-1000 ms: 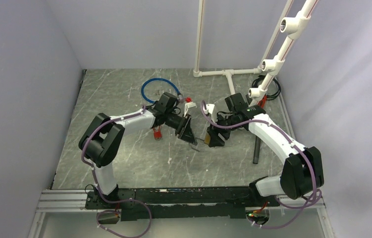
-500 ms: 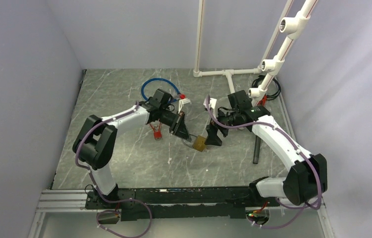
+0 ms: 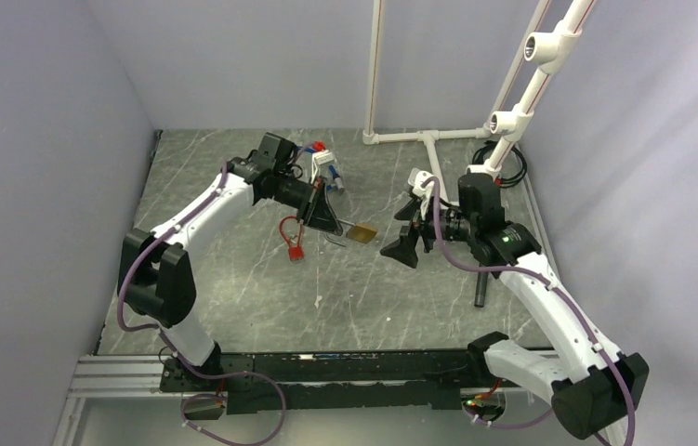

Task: Lock with the key
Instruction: Pick up the lock from the center of the board, then lock the lock.

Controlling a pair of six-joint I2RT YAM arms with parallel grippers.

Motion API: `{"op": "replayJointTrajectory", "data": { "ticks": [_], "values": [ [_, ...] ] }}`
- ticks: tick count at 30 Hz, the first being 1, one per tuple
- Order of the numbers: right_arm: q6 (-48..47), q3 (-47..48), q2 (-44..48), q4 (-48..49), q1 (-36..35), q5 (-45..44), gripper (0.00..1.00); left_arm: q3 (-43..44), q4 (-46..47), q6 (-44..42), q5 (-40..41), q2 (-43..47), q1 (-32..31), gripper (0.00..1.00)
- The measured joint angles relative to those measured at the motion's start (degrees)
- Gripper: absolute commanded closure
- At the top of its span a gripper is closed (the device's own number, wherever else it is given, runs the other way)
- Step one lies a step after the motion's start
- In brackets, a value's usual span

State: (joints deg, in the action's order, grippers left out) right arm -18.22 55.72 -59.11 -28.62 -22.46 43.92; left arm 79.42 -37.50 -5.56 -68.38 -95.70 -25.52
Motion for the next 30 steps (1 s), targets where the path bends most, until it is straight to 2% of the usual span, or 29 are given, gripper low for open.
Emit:
{"op": "replayJointTrajectory", "data": {
  "ticks": [4, 8, 15, 19, 25, 30],
  "values": [
    [1.29, -0.24, 1.31, 3.26, 0.0, -0.2, 0.0, 3.3, -5.07, -4.37, 0.0, 0.46, 0.04, 1.0],
    [-1.36, 1.7, -1.73, 2.19, 0.0, 2.54, 0.0, 3.5, -7.87, -6.36, -0.68, 1.51, 0.04, 1.0],
    [-2.73, -0.5, -3.41, 6.27, -0.35, 5.11, 0.0, 5.2, -8.37, -6.75, -1.01, 1.64, -0.33, 1.0],
    [-3.61, -2.73, -2.4, 9.03, -2.23, 5.07, 0.09, 4.96, -5.35, -5.84, -0.35, 2.62, -1.11, 1.0],
    [-8.9, -2.64, -4.48, 8.13, -6.14, 2.78, 0.24, 2.08, 1.88, -2.12, 0.81, 5.44, -2.75, 1.0],
    [-12.33, -2.82, -5.16, 7.82, -6.29, 2.51, 0.37, 1.4, 4.37, -0.33, 0.76, 5.44, -3.63, 1.0]
  ]
}}
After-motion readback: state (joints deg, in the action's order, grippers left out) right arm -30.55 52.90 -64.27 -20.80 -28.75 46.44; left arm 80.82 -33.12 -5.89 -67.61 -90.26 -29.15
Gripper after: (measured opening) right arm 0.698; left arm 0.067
